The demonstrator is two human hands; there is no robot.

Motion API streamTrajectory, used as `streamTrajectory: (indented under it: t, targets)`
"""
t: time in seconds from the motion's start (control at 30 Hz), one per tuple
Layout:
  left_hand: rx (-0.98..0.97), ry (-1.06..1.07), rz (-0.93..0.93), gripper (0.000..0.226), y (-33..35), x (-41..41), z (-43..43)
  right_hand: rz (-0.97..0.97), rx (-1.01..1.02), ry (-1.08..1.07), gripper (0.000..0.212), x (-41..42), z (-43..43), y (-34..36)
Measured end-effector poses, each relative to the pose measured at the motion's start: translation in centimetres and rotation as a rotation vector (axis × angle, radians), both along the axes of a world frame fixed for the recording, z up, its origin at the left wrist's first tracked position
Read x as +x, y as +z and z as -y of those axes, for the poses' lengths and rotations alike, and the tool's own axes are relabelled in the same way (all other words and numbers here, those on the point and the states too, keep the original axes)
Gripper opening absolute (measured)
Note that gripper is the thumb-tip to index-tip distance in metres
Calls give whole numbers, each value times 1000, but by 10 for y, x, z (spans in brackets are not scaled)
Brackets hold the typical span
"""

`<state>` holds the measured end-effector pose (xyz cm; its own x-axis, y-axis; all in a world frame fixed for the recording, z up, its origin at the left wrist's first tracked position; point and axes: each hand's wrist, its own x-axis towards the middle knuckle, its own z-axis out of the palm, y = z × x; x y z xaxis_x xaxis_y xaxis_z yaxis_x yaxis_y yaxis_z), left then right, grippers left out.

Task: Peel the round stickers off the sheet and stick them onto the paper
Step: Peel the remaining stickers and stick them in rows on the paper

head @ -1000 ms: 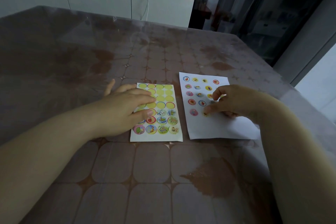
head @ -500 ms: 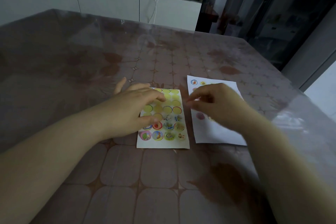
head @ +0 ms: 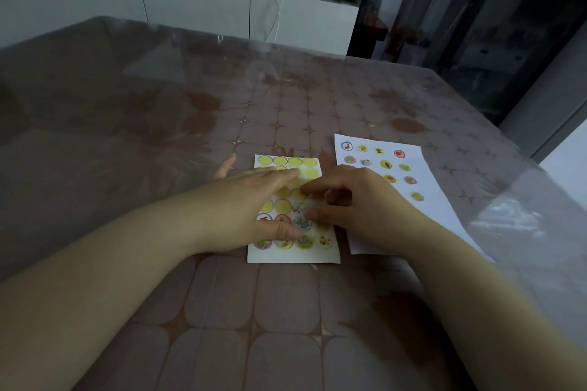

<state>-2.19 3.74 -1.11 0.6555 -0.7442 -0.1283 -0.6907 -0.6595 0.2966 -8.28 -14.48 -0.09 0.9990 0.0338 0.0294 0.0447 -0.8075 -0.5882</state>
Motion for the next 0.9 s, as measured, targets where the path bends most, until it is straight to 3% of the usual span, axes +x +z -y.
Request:
streamTrajectory:
  t: [0.2, 0.37, 0.47, 0.77, 0.9]
  targets:
    - [-46, -5, 35, 100, 1, -1, 1, 52, 54, -43, 25, 2, -2, -5]
    - [-43, 9, -23, 71, 6, -2, 3, 105, 99, 6, 15, 4, -5, -6]
    - [-27, 17, -16, 64, 7, -3, 4, 138, 125, 11, 12, 4, -6, -6]
    - [65, 23, -62, 71, 7, -6, 3, 136, 45, 39, 17, 2, 0, -2]
    - [71, 27, -51, 78, 8, -6, 1, 94, 196, -38, 9, -1, 3, 12]
